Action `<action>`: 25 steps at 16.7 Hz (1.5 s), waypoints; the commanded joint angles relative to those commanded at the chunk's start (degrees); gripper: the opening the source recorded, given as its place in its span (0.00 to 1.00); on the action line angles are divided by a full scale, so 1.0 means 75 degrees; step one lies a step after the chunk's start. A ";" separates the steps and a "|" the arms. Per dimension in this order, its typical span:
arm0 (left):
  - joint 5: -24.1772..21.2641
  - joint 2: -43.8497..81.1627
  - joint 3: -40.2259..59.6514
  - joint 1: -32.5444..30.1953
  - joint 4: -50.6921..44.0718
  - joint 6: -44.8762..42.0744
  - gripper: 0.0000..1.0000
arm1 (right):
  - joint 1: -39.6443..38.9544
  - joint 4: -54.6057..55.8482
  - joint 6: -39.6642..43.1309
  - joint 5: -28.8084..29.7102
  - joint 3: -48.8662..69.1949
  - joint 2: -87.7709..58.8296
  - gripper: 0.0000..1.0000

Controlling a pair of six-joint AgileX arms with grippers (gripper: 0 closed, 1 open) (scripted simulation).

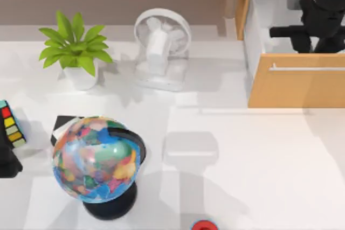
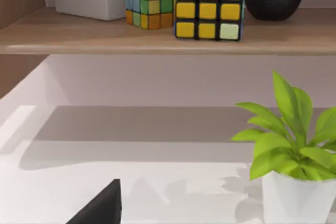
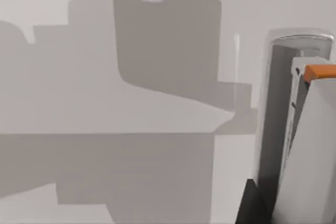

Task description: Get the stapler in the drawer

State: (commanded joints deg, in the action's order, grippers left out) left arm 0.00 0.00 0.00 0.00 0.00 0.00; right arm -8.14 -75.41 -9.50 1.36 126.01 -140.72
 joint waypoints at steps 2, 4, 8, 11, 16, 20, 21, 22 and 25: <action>0.0000 0.0000 0.0000 0.0000 0.0000 0.0000 1.00 | -0.0040 0.0040 -0.0012 0.0011 -0.0028 0.0011 0.00; 0.0000 0.0000 0.0000 0.0000 0.0000 0.0000 1.00 | -0.0026 0.0157 -0.0007 0.0010 -0.0113 0.0008 0.00; 0.0000 0.0000 0.0000 0.0000 0.0000 0.0000 1.00 | 0.0000 0.0292 0.0000 0.0000 -0.0279 -0.0013 0.00; 0.0000 0.0000 0.0000 0.0000 0.0000 0.0000 1.00 | 0.0000 0.0292 0.0000 0.0000 -0.0279 -0.0013 0.08; 0.0000 0.0000 0.0000 0.0000 0.0000 0.0000 1.00 | 0.0000 0.0292 0.0000 0.0000 -0.0279 -0.0013 0.45; 0.0000 0.0000 0.0000 0.0000 0.0000 0.0000 1.00 | 0.0000 0.0292 0.0000 0.0000 -0.0279 -0.0013 0.75; 0.0000 0.0000 0.0000 0.0000 0.0000 0.0000 1.00 | 0.0000 0.0292 0.0000 0.0000 -0.0279 -0.0013 0.83; 0.0000 0.0000 0.0000 0.0000 0.0000 0.0000 1.00 | 0.0000 0.0292 0.0000 0.0000 -0.0279 -0.0013 0.90; 0.0000 0.0000 0.0000 0.0000 0.0000 0.0000 1.00 | 0.0000 0.0292 0.0000 0.0000 -0.0279 -0.0013 1.00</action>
State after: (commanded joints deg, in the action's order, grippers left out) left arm 0.00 0.00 0.00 0.00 0.00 0.00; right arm -8.13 -73.22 -9.50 1.37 123.92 -140.82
